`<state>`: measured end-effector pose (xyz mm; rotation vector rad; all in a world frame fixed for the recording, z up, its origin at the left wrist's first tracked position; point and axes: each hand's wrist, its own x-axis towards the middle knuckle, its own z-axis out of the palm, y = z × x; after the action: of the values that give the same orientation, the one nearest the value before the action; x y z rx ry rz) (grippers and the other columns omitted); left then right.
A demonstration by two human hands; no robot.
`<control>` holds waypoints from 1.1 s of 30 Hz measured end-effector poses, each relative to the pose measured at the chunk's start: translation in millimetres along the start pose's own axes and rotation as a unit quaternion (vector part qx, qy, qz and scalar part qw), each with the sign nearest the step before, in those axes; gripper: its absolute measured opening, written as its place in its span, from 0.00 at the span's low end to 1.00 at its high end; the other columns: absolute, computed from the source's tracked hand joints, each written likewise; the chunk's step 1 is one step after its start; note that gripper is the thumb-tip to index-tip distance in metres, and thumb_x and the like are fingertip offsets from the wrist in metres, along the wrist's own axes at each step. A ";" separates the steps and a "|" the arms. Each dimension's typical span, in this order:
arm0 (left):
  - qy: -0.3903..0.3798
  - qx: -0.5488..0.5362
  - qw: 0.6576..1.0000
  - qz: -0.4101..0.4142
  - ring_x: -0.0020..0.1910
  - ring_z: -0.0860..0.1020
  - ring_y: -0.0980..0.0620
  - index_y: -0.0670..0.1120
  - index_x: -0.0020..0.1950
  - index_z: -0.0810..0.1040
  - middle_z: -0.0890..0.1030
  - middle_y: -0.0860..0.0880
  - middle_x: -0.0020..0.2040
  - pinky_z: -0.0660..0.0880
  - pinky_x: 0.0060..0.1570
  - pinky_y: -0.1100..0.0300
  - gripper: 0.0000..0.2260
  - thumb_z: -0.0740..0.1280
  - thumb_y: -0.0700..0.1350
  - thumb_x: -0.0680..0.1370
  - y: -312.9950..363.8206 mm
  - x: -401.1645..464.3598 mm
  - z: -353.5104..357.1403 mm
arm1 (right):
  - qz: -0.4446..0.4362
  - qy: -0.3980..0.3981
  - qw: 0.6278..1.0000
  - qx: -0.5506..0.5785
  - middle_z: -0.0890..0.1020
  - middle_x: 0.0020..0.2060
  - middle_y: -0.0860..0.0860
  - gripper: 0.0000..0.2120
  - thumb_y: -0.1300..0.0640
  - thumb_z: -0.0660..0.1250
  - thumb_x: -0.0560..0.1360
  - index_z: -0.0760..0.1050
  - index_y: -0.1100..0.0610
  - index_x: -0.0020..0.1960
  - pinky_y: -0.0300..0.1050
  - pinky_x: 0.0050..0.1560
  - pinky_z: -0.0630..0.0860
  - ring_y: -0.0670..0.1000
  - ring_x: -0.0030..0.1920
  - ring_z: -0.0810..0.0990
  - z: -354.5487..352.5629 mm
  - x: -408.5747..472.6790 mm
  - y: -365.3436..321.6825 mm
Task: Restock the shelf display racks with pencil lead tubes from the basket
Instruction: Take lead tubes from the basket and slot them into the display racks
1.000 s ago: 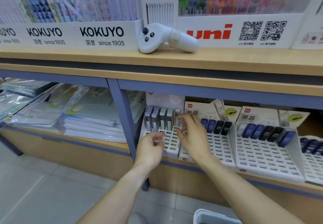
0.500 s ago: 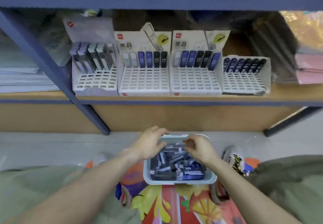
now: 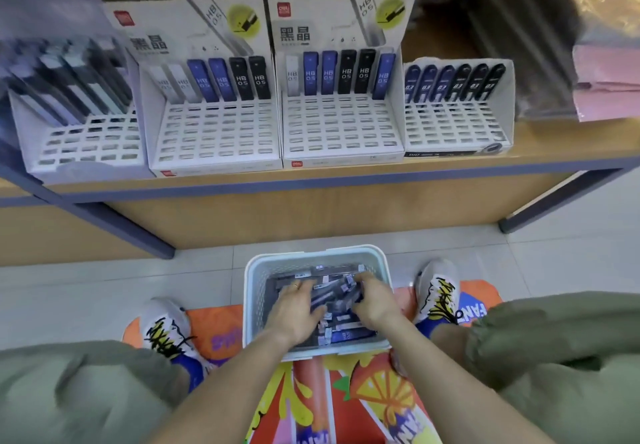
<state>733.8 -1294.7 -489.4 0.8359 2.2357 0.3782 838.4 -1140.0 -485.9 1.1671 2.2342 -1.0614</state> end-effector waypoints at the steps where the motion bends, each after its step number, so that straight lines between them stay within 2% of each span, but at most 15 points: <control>1: 0.004 0.000 1.000 -0.001 0.74 0.66 0.45 0.47 0.79 0.63 0.71 0.46 0.73 0.66 0.74 0.51 0.28 0.66 0.54 0.82 0.4 5.3 1.3 | -0.004 0.011 1.000 0.001 0.78 0.66 0.58 0.29 0.65 0.68 0.75 0.68 0.56 0.74 0.46 0.65 0.74 0.59 0.65 0.77 3.0 2.6 0.6; 5: 0.002 0.021 1.000 0.017 0.73 0.67 0.46 0.48 0.79 0.64 0.70 0.47 0.73 0.66 0.73 0.52 0.26 0.65 0.52 0.83 0.8 24.0 11.4 | -0.028 0.038 0.999 0.006 0.74 0.69 0.58 0.31 0.66 0.69 0.73 0.67 0.56 0.75 0.47 0.67 0.72 0.60 0.68 0.74 9.1 13.7 1.9; 10: -0.001 0.037 0.999 0.007 0.73 0.64 0.44 0.47 0.80 0.62 0.65 0.46 0.75 0.64 0.75 0.51 0.27 0.65 0.50 0.83 3.6 35.9 24.3 | -0.050 -0.005 0.998 -0.027 0.67 0.75 0.58 0.37 0.66 0.70 0.74 0.60 0.54 0.79 0.49 0.71 0.69 0.60 0.72 0.71 10.6 29.2 -0.8; 13: 0.003 0.036 0.999 0.005 0.71 0.64 0.45 0.47 0.79 0.64 0.67 0.46 0.72 0.65 0.74 0.51 0.25 0.65 0.50 0.83 0.7 41.7 27.5 | -0.070 -0.021 0.995 -0.066 0.62 0.77 0.56 0.38 0.66 0.70 0.74 0.59 0.57 0.80 0.45 0.73 0.66 0.59 0.73 0.70 10.9 36.9 -3.1; 16: 0.005 0.026 1.000 -0.005 0.70 0.66 0.45 0.50 0.76 0.67 0.70 0.45 0.70 0.66 0.72 0.52 0.23 0.66 0.50 0.82 -5.1 45.2 27.8 | -0.083 -0.040 0.990 -0.108 0.64 0.73 0.56 0.32 0.65 0.70 0.75 0.66 0.58 0.77 0.48 0.70 0.69 0.61 0.67 0.75 10.6 43.3 -6.5; 20: 0.008 0.021 1.000 0.000 0.68 0.69 0.43 0.51 0.75 0.68 0.71 0.46 0.68 0.67 0.71 0.51 0.21 0.65 0.49 0.82 -8.9 44.0 29.0 | -0.107 -0.029 0.984 -0.138 0.71 0.66 0.54 0.23 0.63 0.73 0.74 0.76 0.54 0.68 0.47 0.65 0.74 0.59 0.61 0.79 9.3 46.9 -6.0; 23: -0.002 0.023 1.000 0.010 0.68 0.68 0.43 0.51 0.75 0.68 0.71 0.47 0.68 0.67 0.71 0.50 0.21 0.64 0.50 0.82 -13.8 41.4 30.4 | -0.125 -0.025 0.979 -0.161 0.73 0.64 0.54 0.22 0.59 0.73 0.75 0.77 0.51 0.68 0.47 0.63 0.74 0.59 0.62 0.77 6.6 46.8 -6.9; 26: -0.032 0.012 0.999 0.015 0.67 0.66 0.45 0.52 0.76 0.68 0.70 0.48 0.66 0.66 0.71 0.51 0.24 0.64 0.52 0.80 -19.9 39.6 25.3 | -0.134 -0.045 0.972 -0.187 0.74 0.63 0.55 0.23 0.52 0.74 0.74 0.77 0.46 0.69 0.48 0.66 0.70 0.59 0.65 0.71 2.4 47.4 -8.6; 28: -0.048 0.008 0.999 0.023 0.66 0.64 0.47 0.52 0.75 0.68 0.68 0.48 0.64 0.66 0.70 0.52 0.23 0.64 0.53 0.80 -22.3 37.7 22.5 | -0.137 -0.058 0.974 -0.171 0.77 0.59 0.55 0.21 0.50 0.74 0.74 0.79 0.45 0.67 0.46 0.63 0.69 0.57 0.62 0.71 -1.3 46.4 -10.4; 30: -0.049 0.000 0.999 0.023 0.66 0.64 0.47 0.52 0.73 0.69 0.68 0.49 0.63 0.67 0.69 0.51 0.22 0.64 0.53 0.80 -21.9 36.0 21.4 | -0.137 -0.070 0.984 -0.095 0.82 0.50 0.54 0.16 0.53 0.75 0.74 0.83 0.48 0.61 0.42 0.54 0.74 0.54 0.52 0.78 -3.1 44.8 -11.3; 33: -0.038 0.014 0.998 0.038 0.66 0.66 0.45 0.48 0.70 0.70 0.71 0.47 0.64 0.68 0.67 0.50 0.16 0.62 0.50 0.83 -20.9 34.5 22.8 | -0.122 -0.089 0.987 0.060 0.82 0.41 0.53 0.12 0.62 0.76 0.74 0.84 0.53 0.56 0.52 0.48 0.83 0.53 0.38 0.81 -5.5 39.4 -15.7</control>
<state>721.8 -1287.0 -533.4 0.9368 2.1479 0.3465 803.0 -1121.1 -500.8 0.8195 2.2369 -1.3565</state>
